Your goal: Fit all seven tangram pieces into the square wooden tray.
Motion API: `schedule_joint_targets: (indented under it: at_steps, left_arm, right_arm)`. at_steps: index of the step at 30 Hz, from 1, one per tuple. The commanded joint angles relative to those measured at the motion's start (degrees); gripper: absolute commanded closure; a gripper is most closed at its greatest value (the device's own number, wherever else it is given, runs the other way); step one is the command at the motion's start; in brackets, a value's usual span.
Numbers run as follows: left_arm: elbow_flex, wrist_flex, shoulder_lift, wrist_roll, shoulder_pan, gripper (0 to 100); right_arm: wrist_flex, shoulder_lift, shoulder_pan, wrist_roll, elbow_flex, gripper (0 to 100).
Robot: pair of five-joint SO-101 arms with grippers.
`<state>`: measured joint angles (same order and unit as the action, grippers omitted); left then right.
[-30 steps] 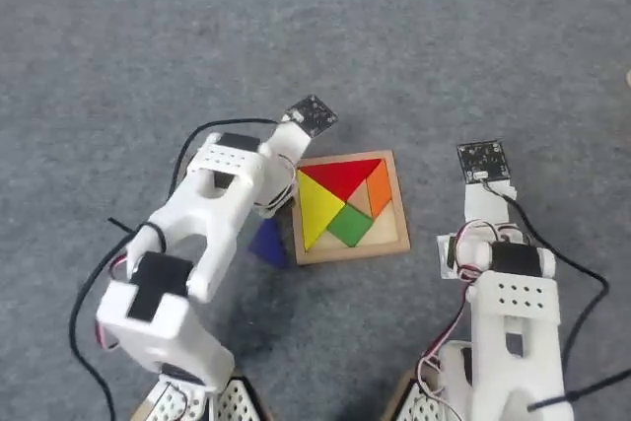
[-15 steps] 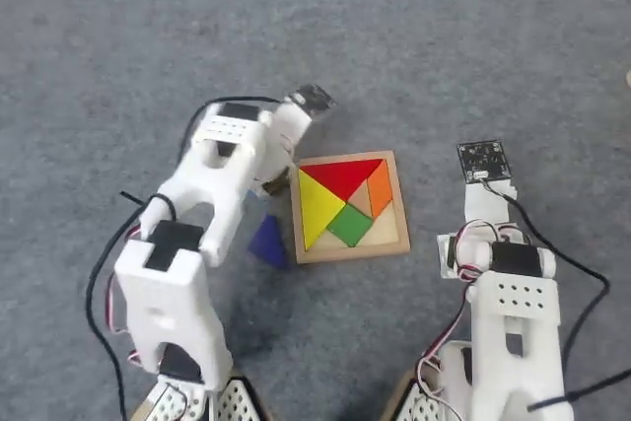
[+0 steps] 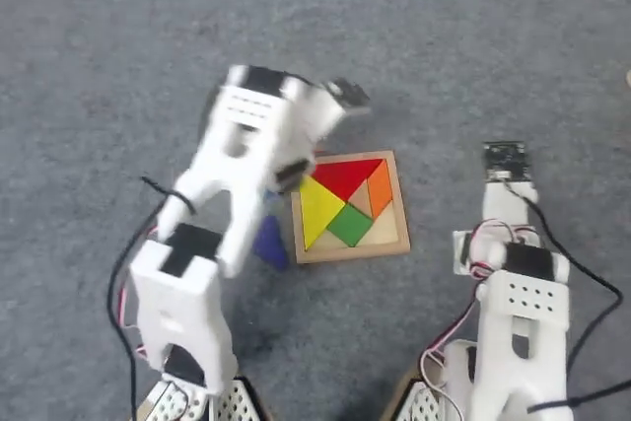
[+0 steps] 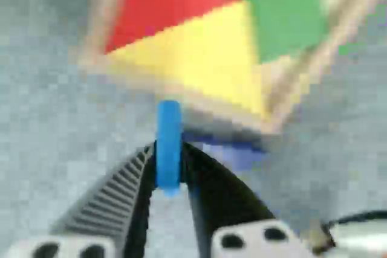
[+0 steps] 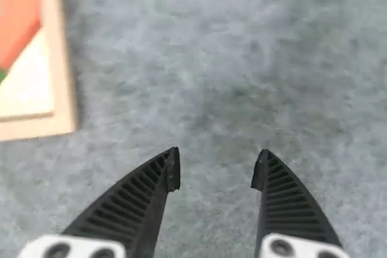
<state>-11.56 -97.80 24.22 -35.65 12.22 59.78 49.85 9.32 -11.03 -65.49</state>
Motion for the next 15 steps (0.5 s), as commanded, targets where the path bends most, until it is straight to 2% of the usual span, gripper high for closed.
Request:
schedule_joint_targets:
  at_steps: [1, 4, 8, 15]
  left_arm:
    - [6.11, 0.09, -3.96, -0.62, 11.16, 99]
    - [13.93, 4.40, -8.44, 1.41, 16.44, 99]
    - [22.73, 11.34, -11.87, 1.85, 18.73, 99]
    - [24.04, 15.74, -10.73, 1.93, 19.16, 99]
  right_arm:
    - [-1.98, 0.13, 3.38, 1.41, 0.62, 78.6]
    - [-2.42, 0.13, 6.99, 1.49, 0.97, 78.6]
    - [-1.98, 0.13, 11.38, 1.58, 2.37, 78.6]
    - [-1.89, 0.13, 11.82, 1.67, 2.46, 78.6]
